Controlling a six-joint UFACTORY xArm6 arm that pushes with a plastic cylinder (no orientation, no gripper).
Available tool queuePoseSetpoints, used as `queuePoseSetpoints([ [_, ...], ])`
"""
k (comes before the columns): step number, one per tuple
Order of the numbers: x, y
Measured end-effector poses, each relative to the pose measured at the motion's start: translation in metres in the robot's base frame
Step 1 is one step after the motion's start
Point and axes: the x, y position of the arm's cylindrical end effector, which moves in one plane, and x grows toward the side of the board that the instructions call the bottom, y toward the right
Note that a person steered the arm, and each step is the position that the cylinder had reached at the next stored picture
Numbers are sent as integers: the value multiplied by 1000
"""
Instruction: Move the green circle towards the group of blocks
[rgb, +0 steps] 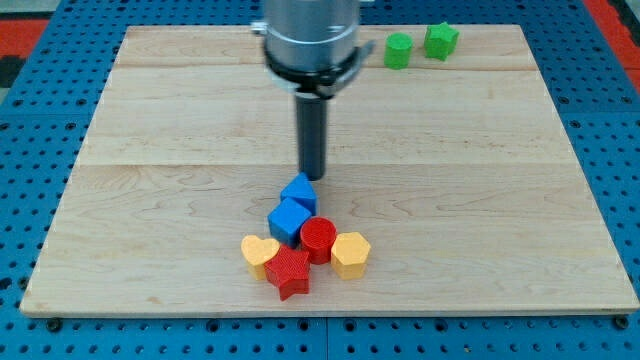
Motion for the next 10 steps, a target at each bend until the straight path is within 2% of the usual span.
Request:
queuePoseSetpoints([
  [2,2,-7],
  [3,-33,46],
  [5,-143,216],
  [6,-221,279],
  [7,-266,309],
  [8,-266,214],
  [9,-244,131],
  [10,-227,103],
])
